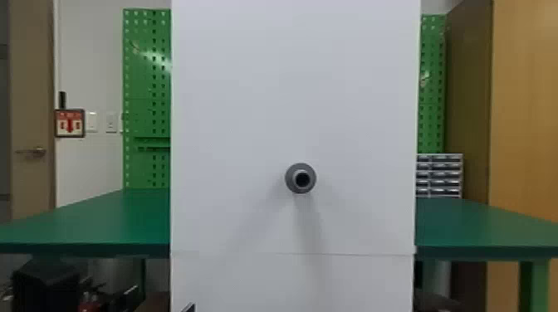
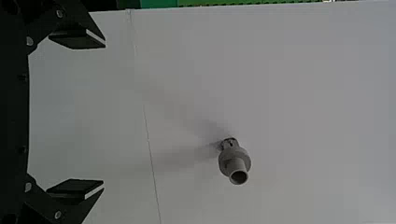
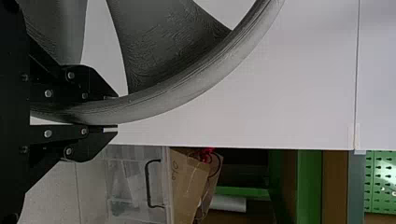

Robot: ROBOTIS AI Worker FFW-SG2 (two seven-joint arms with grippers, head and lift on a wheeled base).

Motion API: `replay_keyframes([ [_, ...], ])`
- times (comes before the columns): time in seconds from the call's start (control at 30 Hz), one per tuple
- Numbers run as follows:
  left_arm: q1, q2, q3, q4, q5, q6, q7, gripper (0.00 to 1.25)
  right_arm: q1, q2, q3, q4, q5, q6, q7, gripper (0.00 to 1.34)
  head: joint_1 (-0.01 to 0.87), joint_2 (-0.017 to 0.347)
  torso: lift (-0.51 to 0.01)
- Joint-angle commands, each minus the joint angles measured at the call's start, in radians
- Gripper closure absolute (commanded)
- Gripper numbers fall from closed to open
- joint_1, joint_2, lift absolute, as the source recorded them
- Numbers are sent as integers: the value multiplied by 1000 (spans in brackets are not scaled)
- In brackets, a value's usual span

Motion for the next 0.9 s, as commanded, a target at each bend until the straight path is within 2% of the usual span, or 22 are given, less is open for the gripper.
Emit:
replay_keyframes([
  [0.0, 0, -2, 0, 0, 0, 0, 0, 211, 0, 0, -3, 0, 0, 0, 0, 1190, 34, 29, -493],
  [0.87, 0, -7, 0, 0, 0, -5, 0, 211, -2, 0, -6, 0, -5, 14, 0, 1190, 34, 29, -493],
])
